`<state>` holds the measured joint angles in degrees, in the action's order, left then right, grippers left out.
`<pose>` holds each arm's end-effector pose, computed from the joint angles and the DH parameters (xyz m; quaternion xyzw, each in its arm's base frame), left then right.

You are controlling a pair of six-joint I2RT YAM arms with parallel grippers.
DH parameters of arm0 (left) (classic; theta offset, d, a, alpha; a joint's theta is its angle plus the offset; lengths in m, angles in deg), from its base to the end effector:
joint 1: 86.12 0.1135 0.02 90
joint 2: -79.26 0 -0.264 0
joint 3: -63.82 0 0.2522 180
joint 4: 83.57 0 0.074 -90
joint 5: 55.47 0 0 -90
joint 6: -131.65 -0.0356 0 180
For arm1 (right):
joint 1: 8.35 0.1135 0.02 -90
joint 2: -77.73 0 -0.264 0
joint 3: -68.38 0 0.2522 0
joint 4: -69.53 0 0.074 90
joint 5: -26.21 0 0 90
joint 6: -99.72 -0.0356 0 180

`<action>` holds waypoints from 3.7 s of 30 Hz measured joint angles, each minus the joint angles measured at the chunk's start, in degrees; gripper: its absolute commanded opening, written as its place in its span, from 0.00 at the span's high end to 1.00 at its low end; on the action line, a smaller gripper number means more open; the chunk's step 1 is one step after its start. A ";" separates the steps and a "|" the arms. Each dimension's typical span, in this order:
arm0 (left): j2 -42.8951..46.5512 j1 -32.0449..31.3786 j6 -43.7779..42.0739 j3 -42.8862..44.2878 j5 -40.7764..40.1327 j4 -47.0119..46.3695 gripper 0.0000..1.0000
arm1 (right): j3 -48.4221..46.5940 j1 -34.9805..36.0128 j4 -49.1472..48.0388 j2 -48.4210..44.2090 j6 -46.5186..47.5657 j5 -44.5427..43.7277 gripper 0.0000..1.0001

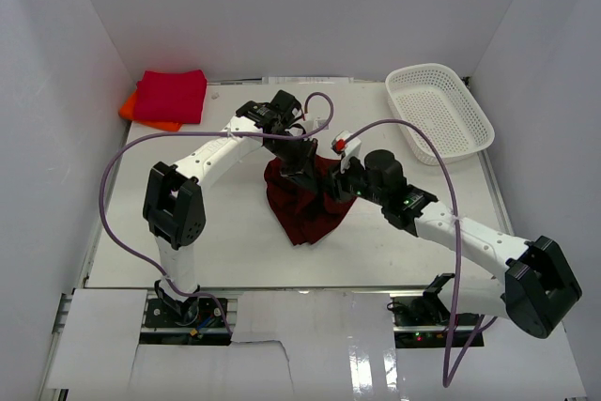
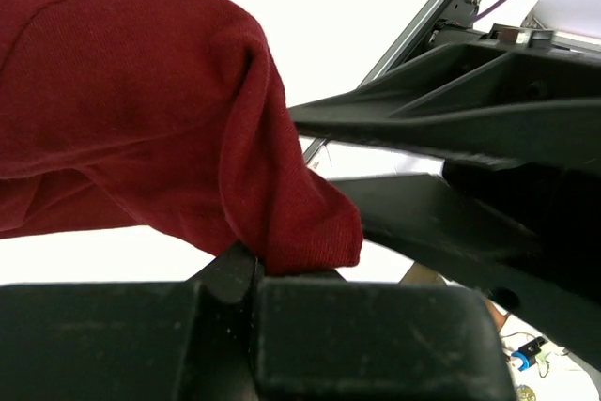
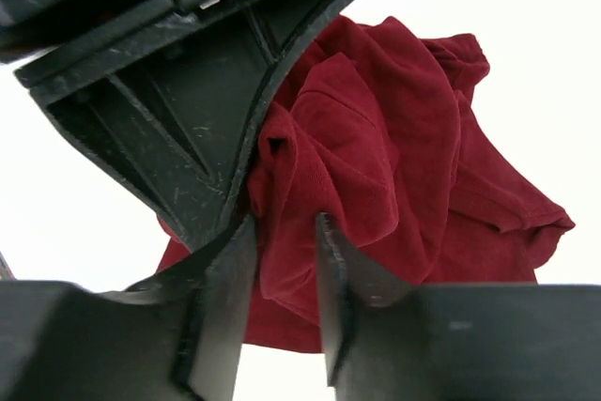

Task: Fold and stack the t-shirts
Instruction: Flatten out the tshirt

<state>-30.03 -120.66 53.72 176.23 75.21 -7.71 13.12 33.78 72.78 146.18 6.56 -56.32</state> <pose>0.3073 -0.2397 0.2800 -0.2318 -0.8991 0.3713 0.0067 0.1997 0.1868 0.2706 -0.3034 0.7405 0.2782 0.5313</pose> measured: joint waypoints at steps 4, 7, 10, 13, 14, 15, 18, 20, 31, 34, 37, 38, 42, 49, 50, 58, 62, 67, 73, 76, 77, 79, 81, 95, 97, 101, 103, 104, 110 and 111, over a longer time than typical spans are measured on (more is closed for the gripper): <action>0.00 0.02 0.00 -0.04 0.48 -0.13 1.00 | -0.48 0.07 -0.13 1.51 0.24 0.00 0.77; 0.02 0.11 0.00 -0.04 0.76 -0.42 1.00 | -1.51 0.07 -0.04 2.71 0.35 -0.04 0.92; 0.07 0.20 -0.02 -0.28 0.96 -0.74 1.00 | -2.73 0.07 0.22 3.56 0.35 -0.42 0.92; 0.11 0.28 -0.02 -0.68 0.94 -0.85 1.00 | -4.26 0.07 1.31 3.82 0.31 -1.77 0.92; 0.11 0.33 -0.02 -0.70 0.85 -0.85 1.00 | -4.83 0.07 1.77 3.80 0.31 -2.40 0.92; 0.11 0.37 -0.02 -0.68 0.68 -0.90 1.00 | -5.57 0.07 2.75 3.80 0.33 -3.10 0.92; 0.20 0.79 0.48 -0.68 -0.74 -1.05 1.00 | -8.59 0.07 7.06 3.52 0.39 -5.33 0.92; 0.33 1.20 1.18 -0.59 -2.05 -1.53 1.00 | -11.17 0.07 10.36 3.43 0.35 -6.73 0.92; 1.11 2.47 3.45 4.17 -4.68 -4.24 0.97 | -18.34 0.31 27.10 3.19 -2.80 -9.88 0.92; 1.18 2.27 3.43 4.17 -4.59 -4.24 0.97 | -17.79 0.24 27.80 3.19 -4.09 -11.67 0.92; 1.18 2.27 3.37 4.15 -4.39 -4.24 0.97 | -16.48 -0.94 28.59 3.17 -5.38 -12.70 0.92; 1.20 2.29 3.26 4.15 -4.39 -4.26 0.97 | -15.87 -1.90 28.81 3.17 -5.75 -12.87 0.92; 1.73 3.13 2.93 4.15 -4.37 -4.37 0.97 | -13.14 -7.78 32.57 3.17 -6.38 -13.35 0.92; 2.45 4.33 2.36 4.15 -3.32 -4.94 0.99 | -11.85 -13.27 35.45 3.30 -6.47 -11.32 0.92; 2.45 4.33 2.34 4.15 -3.04 -5.03 0.99 | -11.82 -13.38 35.17 3.28 -6.47 -10.14 0.86; 2.45 4.33 2.27 4.15 -1.05 -5.40 1.00 | -10.36 -12.63 28.59 -1.38 -3.74 -1.49 0.36; 2.45 4.33 2.12 4.15 -0.66 -5.42 1.00 | -10.38 -12.37 24.24 -4.33 -1.60 2.40 0.28; 2.27 4.33 2.08 3.80 0.22 -5.60 1.00 | -12.11 -12.37 21.40 -3.34 -0.59 7.06 0.30; 2.23 4.33 1.62 1.95 2.10 -5.62 1.00 | -14.62 -12.35 17.38 1.84 -0.61 12.66 0.30; 2.21 4.33 1.27 0.98 3.13 -5.60 1.00 | -15.23 -12.33 16.22 3.74 -0.68 14.78 0.31; 2.19 4.33 1.22 0.81 3.45 -5.64 1.00 | -15.76 -12.33 16.00 4.31 -0.68 15.54 0.31; 2.19 4.33 1.01 0.46 4.04 -5.62 1.00 | -16.70 -12.31 15.74 5.77 -0.68 16.68 0.32; 2.16 4.33 0.83 0.26 4.44 -5.60 1.00 | -17.68 -12.15 15.19 7.04 -0.68 17.73 0.33; 1.99 4.55 -0.09 0.24 5.27 -5.57 1.00 | -21.05 -10.97 13.40 12.72 -1.25 22.91 0.66; 1.97 4.48 -0.07 0.24 5.66 -5.60 1.00 | -21.24 -10.91 13.29 13.27 -1.18 23.41 0.90; 1.97 4.37 -0.09 0.22 5.73 -5.57 0.93 | -21.99 -10.75 13.33 15.02 -1.99 24.48 0.92; 1.97 4.44 -0.13 0.17 5.57 -5.57 0.86 | -22.16 -10.71 13.27 15.28 -2.16 24.72 0.92; 1.97 4.44 -0.07 0.17 5.40 -5.57 0.79 | -22.18 -10.71 13.29 15.28 -2.27 24.74 0.92; 2.38 4.37 0.94 -0.87 3.91 -7.58 0.60 | -22.56 -10.62 13.73 15.28 -2.60 23.43 0.92; 2.71 4.37 1.29 -1.38 3.34 -8.24 0.59 | -22.82 -10.62 13.94 15.28 -2.67 22.86 0.92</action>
<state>-27.32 -116.29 55.01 174.86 78.56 -15.95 -9.70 23.16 86.73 161.46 3.90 -33.46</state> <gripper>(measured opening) 0.381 0.086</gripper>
